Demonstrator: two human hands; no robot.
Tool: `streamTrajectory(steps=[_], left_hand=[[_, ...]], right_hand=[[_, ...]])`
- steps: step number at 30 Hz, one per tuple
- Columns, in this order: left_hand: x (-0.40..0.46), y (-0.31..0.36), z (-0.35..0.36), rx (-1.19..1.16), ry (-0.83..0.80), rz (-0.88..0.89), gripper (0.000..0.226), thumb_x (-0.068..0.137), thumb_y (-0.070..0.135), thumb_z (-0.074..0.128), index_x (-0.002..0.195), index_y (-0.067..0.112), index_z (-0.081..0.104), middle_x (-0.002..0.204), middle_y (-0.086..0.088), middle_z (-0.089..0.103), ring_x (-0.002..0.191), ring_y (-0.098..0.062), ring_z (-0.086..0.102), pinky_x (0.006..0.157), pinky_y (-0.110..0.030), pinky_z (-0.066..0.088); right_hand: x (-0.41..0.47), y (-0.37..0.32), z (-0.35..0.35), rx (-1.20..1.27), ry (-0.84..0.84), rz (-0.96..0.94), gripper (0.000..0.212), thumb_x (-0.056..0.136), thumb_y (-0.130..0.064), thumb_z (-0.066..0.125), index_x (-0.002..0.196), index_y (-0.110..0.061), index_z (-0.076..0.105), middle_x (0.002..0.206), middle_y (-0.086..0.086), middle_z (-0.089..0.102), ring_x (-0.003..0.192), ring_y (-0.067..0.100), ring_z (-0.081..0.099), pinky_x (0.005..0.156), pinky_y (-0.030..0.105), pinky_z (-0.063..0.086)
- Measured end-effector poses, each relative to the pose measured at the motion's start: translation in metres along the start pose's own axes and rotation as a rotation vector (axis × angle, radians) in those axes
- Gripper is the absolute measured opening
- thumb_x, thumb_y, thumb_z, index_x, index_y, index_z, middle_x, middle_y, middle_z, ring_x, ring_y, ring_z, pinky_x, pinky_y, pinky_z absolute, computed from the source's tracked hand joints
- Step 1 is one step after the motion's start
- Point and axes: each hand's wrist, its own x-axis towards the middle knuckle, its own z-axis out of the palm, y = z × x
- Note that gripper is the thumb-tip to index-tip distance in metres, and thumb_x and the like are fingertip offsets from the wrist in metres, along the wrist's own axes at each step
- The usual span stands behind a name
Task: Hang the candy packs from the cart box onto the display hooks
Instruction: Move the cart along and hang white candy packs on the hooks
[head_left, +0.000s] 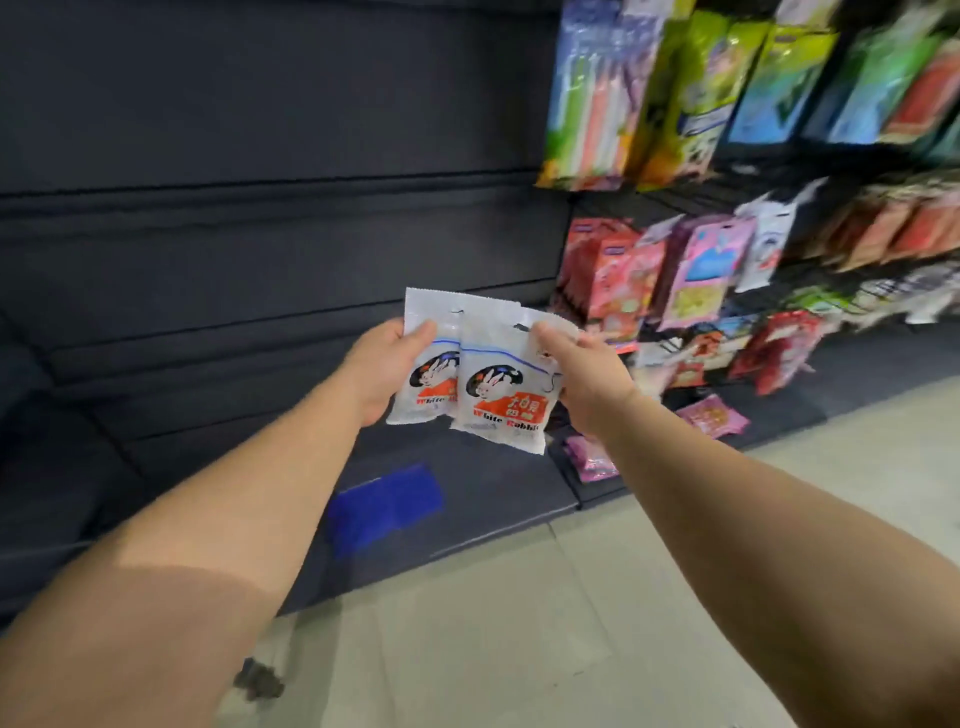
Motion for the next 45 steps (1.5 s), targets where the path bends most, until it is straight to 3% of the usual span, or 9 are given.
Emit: streamTrajectory(steps=[3, 9, 16, 21, 27, 31, 38, 42, 45], left_hand=[[0.031, 0.017, 0.084, -0.021, -0.120, 0.027, 0.030, 0.105, 0.026, 0.052, 0.124, 0.006, 0.062, 0.110, -0.016, 0.075, 0.093, -0.030, 0.074, 0.076, -0.039, 0.060], [0.095, 0.026, 0.210, -0.102, -0.336, 0.032, 0.031, 0.106, 0.025, 0.048, 0.129, 0.007, 0.060, 0.118, -0.016, 0.072, 0.105, -0.033, 0.071, 0.087, -0.043, 0.058], [0.210, 0.031, 0.330, -0.109, -0.483, 0.019, 0.026, 0.108, 0.027, 0.045, 0.121, 0.014, 0.063, 0.108, -0.012, 0.075, 0.093, -0.029, 0.074, 0.074, -0.040, 0.060], [0.290, 0.050, 0.414, -0.069, -0.531, 0.006, 0.023, 0.107, 0.026, 0.048, 0.116, 0.013, 0.065, 0.100, -0.011, 0.077, 0.090, -0.030, 0.074, 0.084, -0.046, 0.059], [0.347, 0.056, 0.496, -0.042, -0.595, -0.001, 0.019, 0.107, 0.026, 0.047, 0.108, 0.019, 0.066, 0.116, -0.019, 0.072, 0.105, -0.037, 0.070, 0.095, -0.054, 0.055], [0.371, 0.060, 0.545, -0.068, -0.587, -0.015, 0.019, 0.108, 0.023, 0.045, 0.109, 0.018, 0.064, 0.104, -0.011, 0.075, 0.095, -0.029, 0.073, 0.088, -0.045, 0.058], [0.400, 0.049, 0.617, -0.107, -0.401, -0.043, 0.024, 0.106, 0.027, 0.049, 0.123, 0.015, 0.062, 0.113, -0.011, 0.074, 0.100, -0.028, 0.072, 0.085, -0.043, 0.058], [0.398, 0.047, 0.644, -0.117, -0.247, -0.079, 0.025, 0.106, 0.027, 0.049, 0.123, 0.014, 0.062, 0.116, -0.012, 0.072, 0.106, -0.030, 0.070, 0.097, -0.049, 0.054], [0.395, 0.046, 0.650, -0.146, -0.146, -0.096, 0.020, 0.106, 0.027, 0.049, 0.112, 0.020, 0.067, 0.114, -0.013, 0.073, 0.106, -0.033, 0.070, 0.098, -0.052, 0.053]], right_hand=[[0.011, -0.017, -0.081, 0.025, 0.151, -0.046, 0.032, 0.087, -0.036, 0.071, 0.110, -0.015, 0.070, 0.108, 0.008, 0.074, 0.098, 0.031, 0.072, 0.084, 0.044, 0.059], [0.049, -0.031, -0.194, 0.059, 0.360, -0.054, 0.034, 0.081, -0.040, 0.074, 0.101, -0.013, 0.069, 0.110, 0.014, 0.072, 0.101, 0.037, 0.069, 0.090, 0.059, 0.055], [0.144, -0.045, -0.290, 0.046, 0.523, -0.043, 0.022, 0.096, -0.031, 0.060, 0.087, -0.012, 0.067, 0.095, 0.014, 0.073, 0.085, 0.034, 0.072, 0.080, 0.048, 0.061], [0.207, -0.073, -0.351, 0.005, 0.631, -0.023, 0.026, 0.094, -0.038, 0.059, 0.088, -0.014, 0.066, 0.105, 0.018, 0.071, 0.095, 0.037, 0.071, 0.086, 0.057, 0.057], [0.260, -0.079, -0.420, -0.019, 0.696, 0.002, 0.026, 0.091, -0.036, 0.057, 0.076, -0.015, 0.061, 0.088, 0.016, 0.061, 0.081, 0.030, 0.062, 0.069, 0.038, 0.049], [0.291, -0.082, -0.468, -0.014, 0.705, 0.028, 0.029, 0.091, -0.039, 0.057, 0.075, -0.016, 0.065, 0.103, 0.020, 0.070, 0.099, 0.038, 0.068, 0.088, 0.054, 0.057], [0.351, -0.086, -0.555, -0.111, 0.545, 0.008, 0.043, 0.093, -0.042, 0.057, 0.096, 0.000, 0.066, 0.109, 0.029, 0.064, 0.104, 0.047, 0.063, 0.088, 0.062, 0.053], [0.381, -0.096, -0.600, -0.217, 0.437, 0.025, 0.043, 0.095, -0.041, 0.055, 0.096, 0.001, 0.064, 0.103, 0.021, 0.066, 0.100, 0.035, 0.065, 0.091, 0.049, 0.056], [0.408, -0.102, -0.622, -0.213, 0.352, 0.013, 0.043, 0.097, -0.038, 0.054, 0.104, 0.003, 0.064, 0.099, 0.020, 0.069, 0.095, 0.033, 0.067, 0.092, 0.052, 0.055]])
